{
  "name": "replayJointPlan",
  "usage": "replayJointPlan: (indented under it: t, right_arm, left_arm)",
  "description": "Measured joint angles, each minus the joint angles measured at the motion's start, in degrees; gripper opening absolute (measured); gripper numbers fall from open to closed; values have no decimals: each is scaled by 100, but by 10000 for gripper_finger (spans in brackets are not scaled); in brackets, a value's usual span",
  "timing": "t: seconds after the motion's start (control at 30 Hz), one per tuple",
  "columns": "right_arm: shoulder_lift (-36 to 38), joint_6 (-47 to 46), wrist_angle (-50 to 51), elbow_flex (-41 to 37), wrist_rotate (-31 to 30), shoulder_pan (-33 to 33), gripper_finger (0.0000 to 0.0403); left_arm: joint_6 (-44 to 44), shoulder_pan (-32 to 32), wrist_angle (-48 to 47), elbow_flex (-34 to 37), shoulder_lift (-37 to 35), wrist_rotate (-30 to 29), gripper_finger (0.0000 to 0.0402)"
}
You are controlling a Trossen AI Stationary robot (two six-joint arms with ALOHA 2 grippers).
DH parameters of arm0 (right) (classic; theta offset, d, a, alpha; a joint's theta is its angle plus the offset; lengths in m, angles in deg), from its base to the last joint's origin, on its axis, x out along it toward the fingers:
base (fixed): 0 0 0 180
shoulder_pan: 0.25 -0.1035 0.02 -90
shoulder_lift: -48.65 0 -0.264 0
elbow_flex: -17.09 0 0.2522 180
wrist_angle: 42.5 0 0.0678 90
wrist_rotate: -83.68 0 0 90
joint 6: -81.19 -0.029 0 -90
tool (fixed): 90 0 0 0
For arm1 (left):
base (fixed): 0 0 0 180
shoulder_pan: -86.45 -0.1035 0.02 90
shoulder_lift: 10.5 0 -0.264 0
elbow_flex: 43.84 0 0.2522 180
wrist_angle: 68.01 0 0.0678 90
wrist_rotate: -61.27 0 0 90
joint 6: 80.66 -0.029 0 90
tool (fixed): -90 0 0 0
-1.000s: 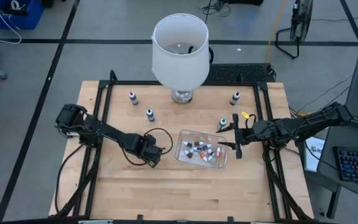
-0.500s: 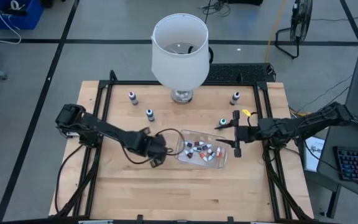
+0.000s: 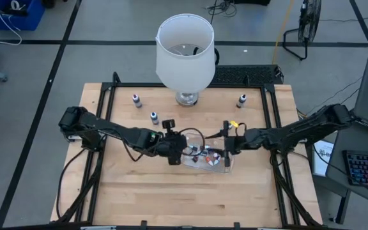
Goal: Pick & Place food coloring
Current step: Put the yellow food coloring bottle into the transparent bin
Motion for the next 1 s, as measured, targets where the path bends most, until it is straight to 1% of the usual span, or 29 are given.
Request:
replayJointPlan:
  t: [0.1,0.2,0.3,0.4,0.53,0.6,0.8,0.93,1.0]
  right_arm:
    - [-412,126,-520,0,-8,142,196]
    - [-757,213,-877,0,-5,320,196]
    - [-1011,223,-1129,0,25,468,196]
    - [-1204,222,-1144,2,63,543,196]
    - [-1405,51,-1200,-4,574,586,196]
    - [-1502,20,-1285,19,726,584,196]
    - [-1660,-31,-1270,7,790,582,196]
    - [-1748,-74,-1285,4,1089,581,196]
    - [-1739,-91,-1307,7,1097,578,196]
  left_arm:
    - [-212,-34,276,-9,112,23,50]
    - [-381,-25,587,-11,300,272,50]
    - [-551,-28,591,-4,496,446,50]
    - [-640,-59,745,-4,618,606,49]
    - [-634,-153,831,-15,704,745,49]
    - [-595,-215,765,0,713,827,49]
    - [-618,-285,857,-7,700,1173,49]
    - [-645,-280,869,-7,700,1438,49]
    - [-645,-283,911,-7,700,1491,49]
